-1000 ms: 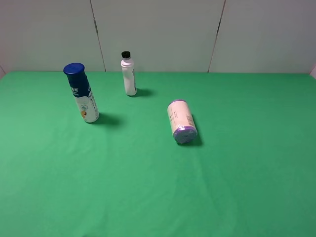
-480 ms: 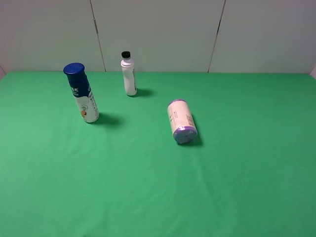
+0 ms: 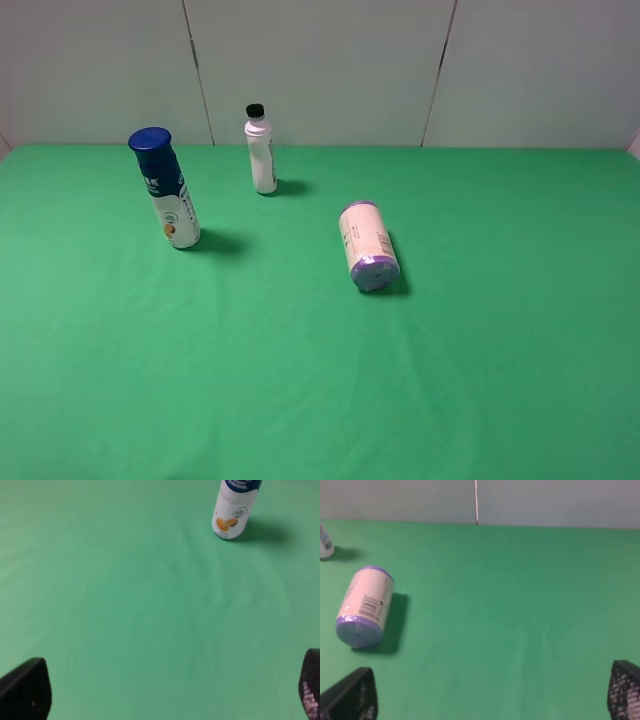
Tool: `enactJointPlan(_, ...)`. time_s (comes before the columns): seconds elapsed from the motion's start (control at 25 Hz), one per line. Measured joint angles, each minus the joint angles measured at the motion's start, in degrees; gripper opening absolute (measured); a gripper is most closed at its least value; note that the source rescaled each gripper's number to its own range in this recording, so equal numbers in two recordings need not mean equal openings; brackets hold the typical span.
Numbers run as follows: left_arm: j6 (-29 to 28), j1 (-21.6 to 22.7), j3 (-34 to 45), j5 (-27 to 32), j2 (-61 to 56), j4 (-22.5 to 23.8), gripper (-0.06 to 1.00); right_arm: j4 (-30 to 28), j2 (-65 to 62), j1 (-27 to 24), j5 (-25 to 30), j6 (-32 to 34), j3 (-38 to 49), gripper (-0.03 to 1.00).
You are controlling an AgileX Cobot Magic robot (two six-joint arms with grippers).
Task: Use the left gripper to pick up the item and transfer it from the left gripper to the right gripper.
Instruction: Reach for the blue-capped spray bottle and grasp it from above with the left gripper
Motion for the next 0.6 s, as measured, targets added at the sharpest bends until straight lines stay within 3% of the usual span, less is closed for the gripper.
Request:
enactJointPlan(0.48, 2.6, -0.1, -16.0, -0.1, 29.0, -1.5, 1.0, 0.0, 0.0, 0.0, 0.0, 0.0, 0.0, 1.0)
enactJointPlan(0.6, 2.6, -1.8, -19.6, -0.1, 35.6, -2.2, 1.0, 0.0, 0.0, 0.0, 0.0, 0.0, 0.0, 1.0)
